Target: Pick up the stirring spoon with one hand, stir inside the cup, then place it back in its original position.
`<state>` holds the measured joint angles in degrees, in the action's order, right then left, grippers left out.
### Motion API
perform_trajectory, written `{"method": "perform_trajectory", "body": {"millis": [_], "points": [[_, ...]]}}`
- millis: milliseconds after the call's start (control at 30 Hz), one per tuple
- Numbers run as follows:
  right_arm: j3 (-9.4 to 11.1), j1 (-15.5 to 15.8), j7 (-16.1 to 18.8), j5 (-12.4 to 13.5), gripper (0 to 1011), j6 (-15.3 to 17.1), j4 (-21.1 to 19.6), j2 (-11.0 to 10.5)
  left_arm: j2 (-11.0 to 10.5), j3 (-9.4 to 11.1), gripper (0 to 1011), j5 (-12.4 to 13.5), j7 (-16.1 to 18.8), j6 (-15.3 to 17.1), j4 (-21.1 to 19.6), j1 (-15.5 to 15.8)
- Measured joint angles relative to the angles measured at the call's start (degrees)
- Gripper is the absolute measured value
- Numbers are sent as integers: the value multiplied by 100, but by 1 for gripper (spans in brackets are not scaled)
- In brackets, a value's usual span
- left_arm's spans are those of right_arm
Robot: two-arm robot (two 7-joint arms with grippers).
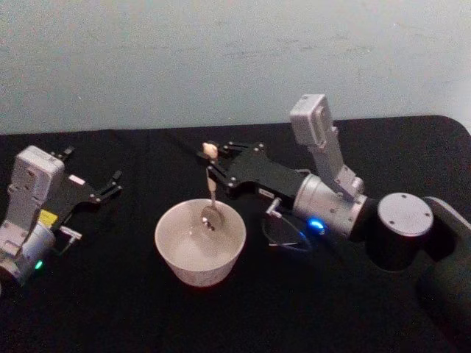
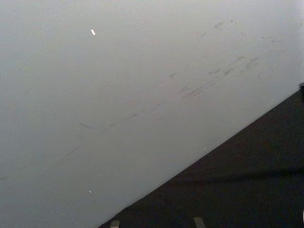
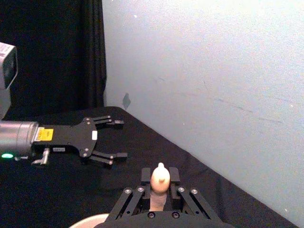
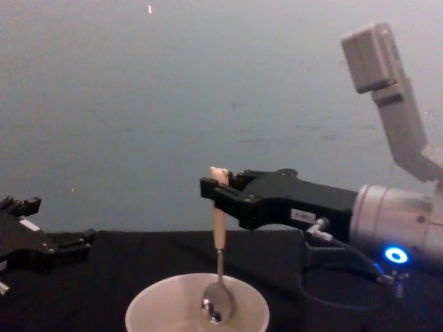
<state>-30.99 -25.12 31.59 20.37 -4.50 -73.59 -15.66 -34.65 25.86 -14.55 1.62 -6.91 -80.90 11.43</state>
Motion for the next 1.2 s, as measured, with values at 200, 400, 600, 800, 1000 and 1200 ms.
{"method": "perform_trajectory", "body": {"millis": [200, 400, 600, 800, 1000, 1200], "points": [[78, 243, 170, 182, 224, 134, -384, -300, 0, 0, 1001, 0, 0, 0, 0, 0], [74, 505, 339, 388, 223, 300, -755, -582, 0, 0, 1001, 0, 0, 0, 0, 0], [-21, 655, 450, 513, 223, 374, -995, -752, 0, 0, 1001, 0, 0, 0, 0, 0], [-137, 685, 479, 579, 223, 433, -1086, -785, 0, 0, 1001, 0, 0, 0, 0, 0], [-288, 641, 478, 629, 223, 504, -1118, -724, 0, 0, 1001, 0, 0, 0, 0, 0], [-392, 534, 418, 625, 223, 539, -1037, -612, 0, 0, 1001, 0, 0, 0, 0, 0]]}}
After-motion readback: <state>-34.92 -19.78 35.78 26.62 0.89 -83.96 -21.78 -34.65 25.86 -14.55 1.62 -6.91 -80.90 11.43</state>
